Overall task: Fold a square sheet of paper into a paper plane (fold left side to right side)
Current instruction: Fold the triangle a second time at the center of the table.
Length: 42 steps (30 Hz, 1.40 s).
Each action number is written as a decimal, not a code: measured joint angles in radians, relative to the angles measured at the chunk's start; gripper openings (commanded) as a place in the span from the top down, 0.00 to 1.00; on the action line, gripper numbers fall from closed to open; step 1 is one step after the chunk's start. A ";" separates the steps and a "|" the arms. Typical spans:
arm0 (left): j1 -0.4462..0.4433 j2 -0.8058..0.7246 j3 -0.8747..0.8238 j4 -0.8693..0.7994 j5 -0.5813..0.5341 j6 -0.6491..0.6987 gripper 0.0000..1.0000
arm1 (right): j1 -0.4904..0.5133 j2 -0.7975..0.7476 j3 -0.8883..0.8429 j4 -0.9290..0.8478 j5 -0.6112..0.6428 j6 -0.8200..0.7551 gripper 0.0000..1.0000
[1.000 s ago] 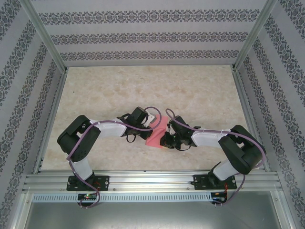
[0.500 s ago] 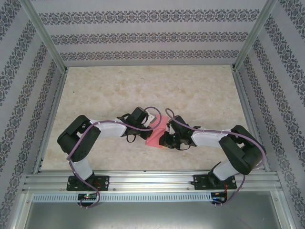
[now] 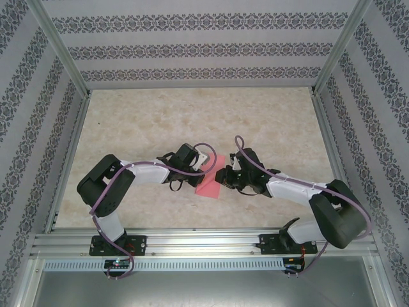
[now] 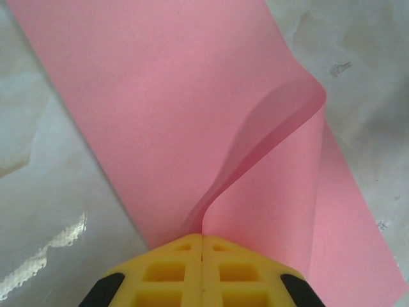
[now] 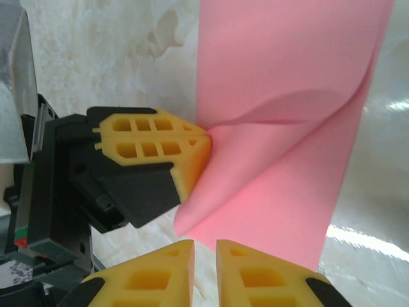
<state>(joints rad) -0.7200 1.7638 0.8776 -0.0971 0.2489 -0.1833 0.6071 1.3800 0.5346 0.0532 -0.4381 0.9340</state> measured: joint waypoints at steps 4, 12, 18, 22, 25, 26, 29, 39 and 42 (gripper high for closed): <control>0.000 0.000 0.000 0.000 0.000 0.000 0.94 | 0.007 0.054 0.000 0.061 0.000 0.020 0.83; 0.000 -0.014 -0.005 0.000 -0.011 0.000 0.94 | 0.015 0.122 0.003 0.120 0.001 0.038 0.83; 0.000 -0.014 -0.005 0.000 -0.015 0.000 0.94 | 0.022 0.165 0.013 0.153 0.000 0.042 0.83; 0.000 -0.014 -0.005 0.000 -0.015 0.000 0.94 | 0.028 0.172 0.014 0.159 0.000 0.042 0.83; 0.000 -0.014 -0.005 0.000 -0.014 0.000 0.94 | 0.028 0.172 0.016 0.161 0.000 0.042 0.83; 0.000 -0.014 -0.005 0.000 -0.014 0.000 0.94 | 0.028 0.172 0.018 0.162 0.000 0.043 0.83; 0.000 -0.014 -0.005 0.000 -0.014 0.000 0.94 | 0.028 0.172 0.022 0.166 0.000 0.045 0.83; 0.000 -0.007 -0.005 0.005 -0.014 0.000 0.94 | 0.028 0.210 0.037 0.187 0.003 0.045 0.83; 0.000 -0.004 -0.005 0.007 -0.014 0.000 0.94 | 0.028 0.220 0.040 0.187 0.006 0.045 0.83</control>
<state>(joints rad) -0.7197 1.7599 0.8730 -0.0898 0.2352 -0.1833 0.6350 1.6001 0.5751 0.2398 -0.4316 0.9791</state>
